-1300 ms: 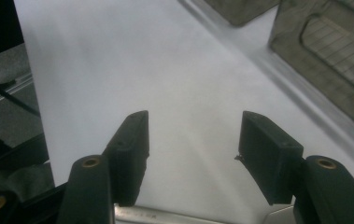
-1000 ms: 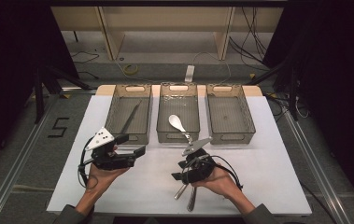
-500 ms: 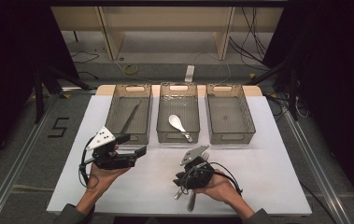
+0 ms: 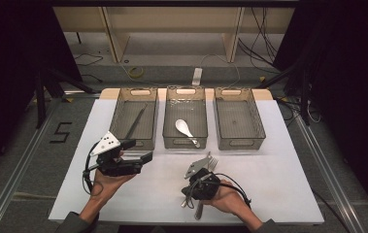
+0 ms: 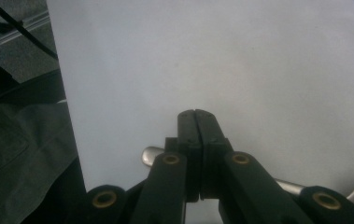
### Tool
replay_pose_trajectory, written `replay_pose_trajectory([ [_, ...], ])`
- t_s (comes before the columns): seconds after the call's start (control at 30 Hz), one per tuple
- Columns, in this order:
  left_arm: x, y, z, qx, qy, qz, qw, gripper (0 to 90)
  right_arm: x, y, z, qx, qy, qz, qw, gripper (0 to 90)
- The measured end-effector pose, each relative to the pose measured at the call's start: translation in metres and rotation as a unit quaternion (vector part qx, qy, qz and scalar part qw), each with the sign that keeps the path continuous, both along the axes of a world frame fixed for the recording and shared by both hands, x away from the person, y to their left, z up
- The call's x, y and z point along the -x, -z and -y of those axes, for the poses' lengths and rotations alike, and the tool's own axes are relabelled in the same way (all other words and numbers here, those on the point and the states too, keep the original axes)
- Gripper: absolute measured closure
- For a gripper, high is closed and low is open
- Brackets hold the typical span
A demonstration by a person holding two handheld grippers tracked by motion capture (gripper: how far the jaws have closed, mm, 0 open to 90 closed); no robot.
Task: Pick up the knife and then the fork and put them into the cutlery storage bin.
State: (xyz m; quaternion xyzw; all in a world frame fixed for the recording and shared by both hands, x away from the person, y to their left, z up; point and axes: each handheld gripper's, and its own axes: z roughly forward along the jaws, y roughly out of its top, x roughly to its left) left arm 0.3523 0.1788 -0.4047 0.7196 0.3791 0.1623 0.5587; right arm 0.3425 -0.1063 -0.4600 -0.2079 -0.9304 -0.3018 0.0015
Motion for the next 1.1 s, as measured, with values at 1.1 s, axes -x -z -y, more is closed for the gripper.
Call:
replay_pose_trajectory([
  [1.1,0.001,0.0,0.0,-0.006,0.002,0.003,1.0,16.0,0.009,0.007,-0.005,0.04,-0.015,-0.016,0.999,90.0],
])
